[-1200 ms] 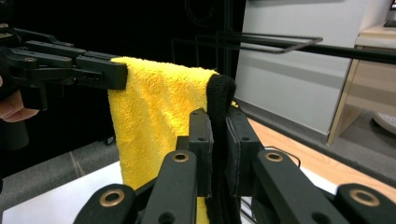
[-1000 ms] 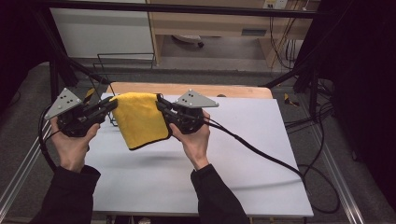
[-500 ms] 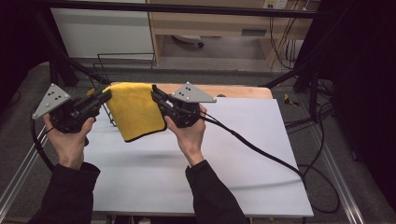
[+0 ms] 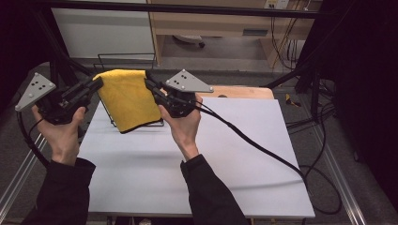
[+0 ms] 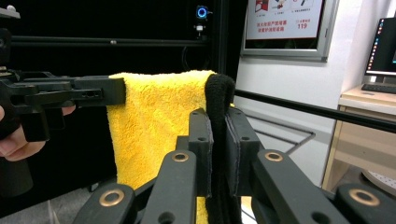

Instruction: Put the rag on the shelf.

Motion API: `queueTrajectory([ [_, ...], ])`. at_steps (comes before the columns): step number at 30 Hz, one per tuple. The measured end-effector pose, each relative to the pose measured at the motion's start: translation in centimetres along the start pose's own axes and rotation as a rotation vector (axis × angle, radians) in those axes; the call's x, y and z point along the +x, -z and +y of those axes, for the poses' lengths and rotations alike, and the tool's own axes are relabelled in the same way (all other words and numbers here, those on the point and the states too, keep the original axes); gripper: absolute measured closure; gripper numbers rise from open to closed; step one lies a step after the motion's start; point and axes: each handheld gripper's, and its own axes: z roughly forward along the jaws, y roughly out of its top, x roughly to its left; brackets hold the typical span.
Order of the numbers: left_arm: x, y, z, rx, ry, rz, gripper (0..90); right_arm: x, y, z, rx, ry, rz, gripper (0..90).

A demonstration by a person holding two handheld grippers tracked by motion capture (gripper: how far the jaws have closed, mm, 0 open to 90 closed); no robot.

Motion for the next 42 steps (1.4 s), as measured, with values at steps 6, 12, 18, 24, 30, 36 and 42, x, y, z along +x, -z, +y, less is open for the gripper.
queueTrajectory([
  [6,0.7,0.0,1.1,-0.028,0.006,0.011,80.7,0.1,-0.7,1.2,-0.021,0.004,-0.002,82.6],
  [12,1.3,-0.1,2.7,-0.052,-0.004,0.026,80.7,0.4,-1.5,2.9,-0.041,0.023,-0.006,82.6],
  [18,2.0,-0.3,4.1,-0.07,-0.01,0.041,80.7,0.7,-2.5,4.3,-0.058,0.036,-0.011,82.6],
  [24,3.0,-0.4,5.5,-0.082,-0.013,0.054,80.7,0.9,-3.7,5.5,-0.068,0.05,-0.015,82.6],
  [30,3.9,-0.8,6.8,-0.093,-0.01,0.065,80.7,1.0,-4.9,6.7,-0.08,0.064,-0.023,82.6],
  [36,4.9,-1.5,7.8,-0.097,-0.009,0.066,80.7,0.5,-6.1,7.7,-0.086,0.058,-0.03,82.6],
  [42,5.6,-2.2,8.9,-0.112,-0.012,0.068,80.7,0.1,-7.1,8.8,-0.103,0.056,-0.038,82.6],
])
